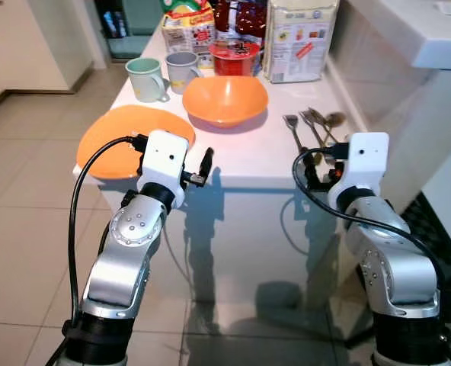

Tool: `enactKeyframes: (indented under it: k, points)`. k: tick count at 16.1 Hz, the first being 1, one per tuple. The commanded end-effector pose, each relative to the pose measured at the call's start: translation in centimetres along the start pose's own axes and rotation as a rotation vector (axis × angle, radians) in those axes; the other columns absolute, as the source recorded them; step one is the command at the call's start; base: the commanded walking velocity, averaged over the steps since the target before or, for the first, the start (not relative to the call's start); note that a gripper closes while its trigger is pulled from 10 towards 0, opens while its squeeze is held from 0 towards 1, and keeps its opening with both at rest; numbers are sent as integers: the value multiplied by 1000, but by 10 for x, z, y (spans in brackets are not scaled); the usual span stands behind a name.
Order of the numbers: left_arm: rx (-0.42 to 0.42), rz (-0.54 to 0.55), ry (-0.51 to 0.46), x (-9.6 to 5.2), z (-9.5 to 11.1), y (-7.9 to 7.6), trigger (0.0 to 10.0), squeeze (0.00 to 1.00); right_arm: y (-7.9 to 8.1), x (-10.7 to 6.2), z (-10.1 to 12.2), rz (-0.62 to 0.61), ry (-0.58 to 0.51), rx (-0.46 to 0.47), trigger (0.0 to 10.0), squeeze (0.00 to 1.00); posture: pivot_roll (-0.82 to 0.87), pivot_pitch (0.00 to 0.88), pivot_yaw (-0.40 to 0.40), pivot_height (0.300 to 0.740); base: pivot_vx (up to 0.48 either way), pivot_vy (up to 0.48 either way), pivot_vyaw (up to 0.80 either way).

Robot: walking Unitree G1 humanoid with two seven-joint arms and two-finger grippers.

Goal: Setting the table

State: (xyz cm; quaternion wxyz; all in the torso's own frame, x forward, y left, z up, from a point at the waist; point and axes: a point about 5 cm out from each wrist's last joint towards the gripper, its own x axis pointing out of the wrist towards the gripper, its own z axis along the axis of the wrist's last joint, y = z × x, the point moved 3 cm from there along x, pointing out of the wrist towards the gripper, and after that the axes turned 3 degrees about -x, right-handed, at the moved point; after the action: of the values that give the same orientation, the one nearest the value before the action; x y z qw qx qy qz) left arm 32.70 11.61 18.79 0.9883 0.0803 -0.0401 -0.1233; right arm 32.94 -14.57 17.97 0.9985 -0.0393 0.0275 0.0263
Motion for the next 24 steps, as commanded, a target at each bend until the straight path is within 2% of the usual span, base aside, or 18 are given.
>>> enactKeyframes:
  k: [1,11,24]
  points:
    - [2,-15,-27,2,6,-2,10000,0,-2,-1,3,-2,-4,-6,10000,0,-57,0,15,740,352,0,0]
    - [17,32,-22,-5,3,9,10000,0,10,3,2,56,5,-21,10000,0,-28,0,-19,740,352,0,0]
    - [42,26,-16,-6,0,5,10000,0,17,6,-1,92,33,2,10000,0,-28,0,-28,740,0,0,0]
